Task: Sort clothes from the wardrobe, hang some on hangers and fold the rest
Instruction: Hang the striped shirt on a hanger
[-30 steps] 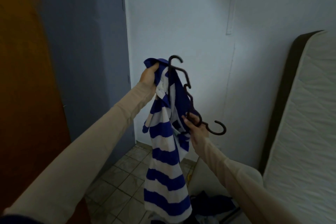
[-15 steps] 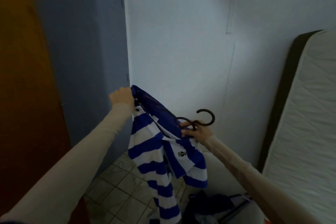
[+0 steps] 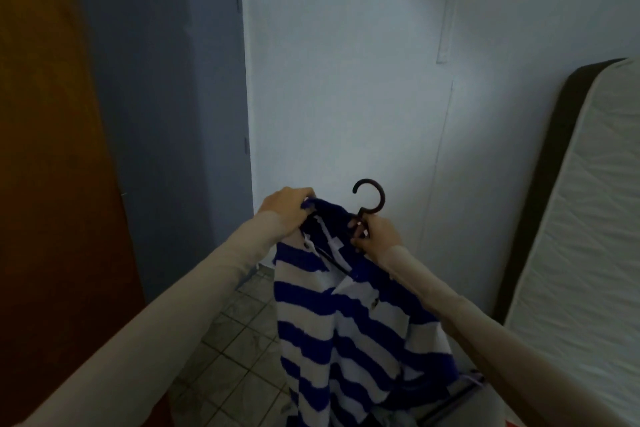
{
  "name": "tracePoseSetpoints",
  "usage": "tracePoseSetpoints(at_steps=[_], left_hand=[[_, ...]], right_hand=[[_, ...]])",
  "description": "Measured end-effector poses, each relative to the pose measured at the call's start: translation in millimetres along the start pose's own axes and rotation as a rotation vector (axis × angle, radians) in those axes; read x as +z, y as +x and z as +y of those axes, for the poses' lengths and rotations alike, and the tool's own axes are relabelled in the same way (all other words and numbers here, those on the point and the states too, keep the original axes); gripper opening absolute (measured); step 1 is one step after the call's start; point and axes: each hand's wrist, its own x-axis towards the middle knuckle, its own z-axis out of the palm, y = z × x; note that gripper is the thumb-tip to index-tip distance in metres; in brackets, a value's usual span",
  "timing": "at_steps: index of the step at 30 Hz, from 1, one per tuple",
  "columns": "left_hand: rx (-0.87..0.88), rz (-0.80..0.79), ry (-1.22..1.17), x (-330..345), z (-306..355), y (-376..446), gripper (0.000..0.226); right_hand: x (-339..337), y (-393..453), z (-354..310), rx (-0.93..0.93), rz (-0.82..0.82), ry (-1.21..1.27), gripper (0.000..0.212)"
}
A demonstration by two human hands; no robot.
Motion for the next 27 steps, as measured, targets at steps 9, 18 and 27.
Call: tracePoseSetpoints(at_steps=[9,18,27], left_hand=[[0.053,-0.356,-0.091,12,3,5,0.08],[0.159,-0.137,0.197,43,21,11,0.063],[0.121,0.002,-0.086,53,27,12,0.019]], right_hand=[[-13,-2,10,-0.027,0.147,-0.03,0.042],[-21,-17,11,-0.161,0.14,0.01,0.032],[-40,-35,18,-0.068,0.129,0.028,0.046]])
